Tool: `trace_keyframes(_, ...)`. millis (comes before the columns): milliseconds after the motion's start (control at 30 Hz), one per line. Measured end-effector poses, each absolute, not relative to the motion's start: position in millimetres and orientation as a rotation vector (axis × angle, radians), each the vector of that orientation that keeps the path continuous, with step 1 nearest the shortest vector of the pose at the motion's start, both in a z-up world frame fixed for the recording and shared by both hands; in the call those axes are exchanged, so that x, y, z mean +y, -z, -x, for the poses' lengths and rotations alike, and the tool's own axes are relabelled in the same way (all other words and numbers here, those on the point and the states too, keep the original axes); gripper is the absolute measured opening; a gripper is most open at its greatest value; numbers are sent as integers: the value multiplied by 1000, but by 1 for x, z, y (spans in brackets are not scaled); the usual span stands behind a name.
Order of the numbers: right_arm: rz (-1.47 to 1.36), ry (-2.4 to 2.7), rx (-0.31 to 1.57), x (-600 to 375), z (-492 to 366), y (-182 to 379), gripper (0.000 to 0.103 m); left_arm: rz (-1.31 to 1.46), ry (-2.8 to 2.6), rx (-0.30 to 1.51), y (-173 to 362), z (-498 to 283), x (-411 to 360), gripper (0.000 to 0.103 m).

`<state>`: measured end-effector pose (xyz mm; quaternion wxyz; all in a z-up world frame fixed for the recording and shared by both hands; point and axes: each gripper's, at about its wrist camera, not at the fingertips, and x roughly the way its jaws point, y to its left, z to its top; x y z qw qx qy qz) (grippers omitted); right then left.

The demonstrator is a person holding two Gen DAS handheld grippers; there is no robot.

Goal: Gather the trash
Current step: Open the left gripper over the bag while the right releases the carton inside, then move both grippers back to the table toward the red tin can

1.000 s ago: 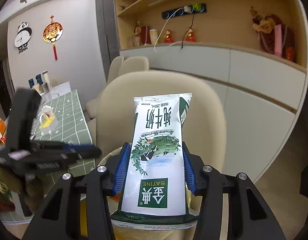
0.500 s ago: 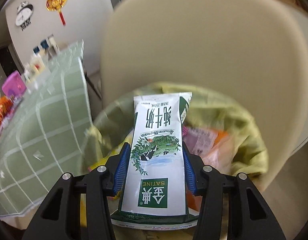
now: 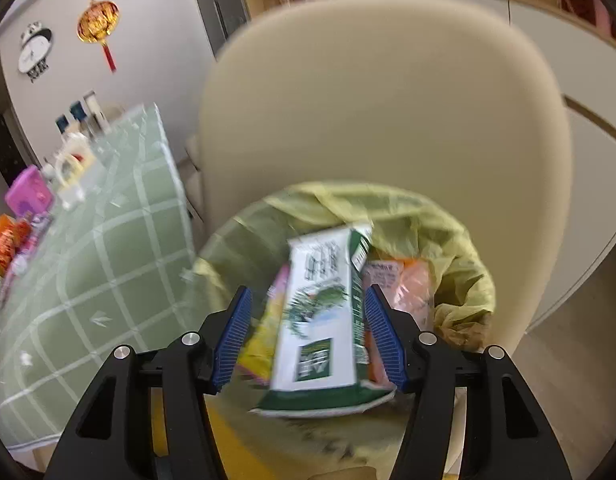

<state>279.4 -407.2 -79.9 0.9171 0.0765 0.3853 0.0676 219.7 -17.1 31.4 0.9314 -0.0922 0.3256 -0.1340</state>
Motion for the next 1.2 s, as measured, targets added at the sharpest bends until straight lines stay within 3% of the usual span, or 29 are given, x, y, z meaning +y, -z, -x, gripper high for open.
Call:
trace_keyframes(333,-8,-333,660,-307,-245,5,55,298,-20,578,-37,-187,102,56)
trace_keyframes(567,21,-516,698,-229,-236,-2,56,304,-98,596,-28,-194,156,62)
trace_keyframes(1000,128,-558,702,-138,-238,3,56,292,-41,762,8,-261,157,62)
trace_keyframes(1133,151,-578,723,-115,-247,7,56,368,30,784,7,-251,165,50)
trace_keyframes(1200,171,-584,723,-104,-252,8,56,364,56,758,-5,-233,162,50)
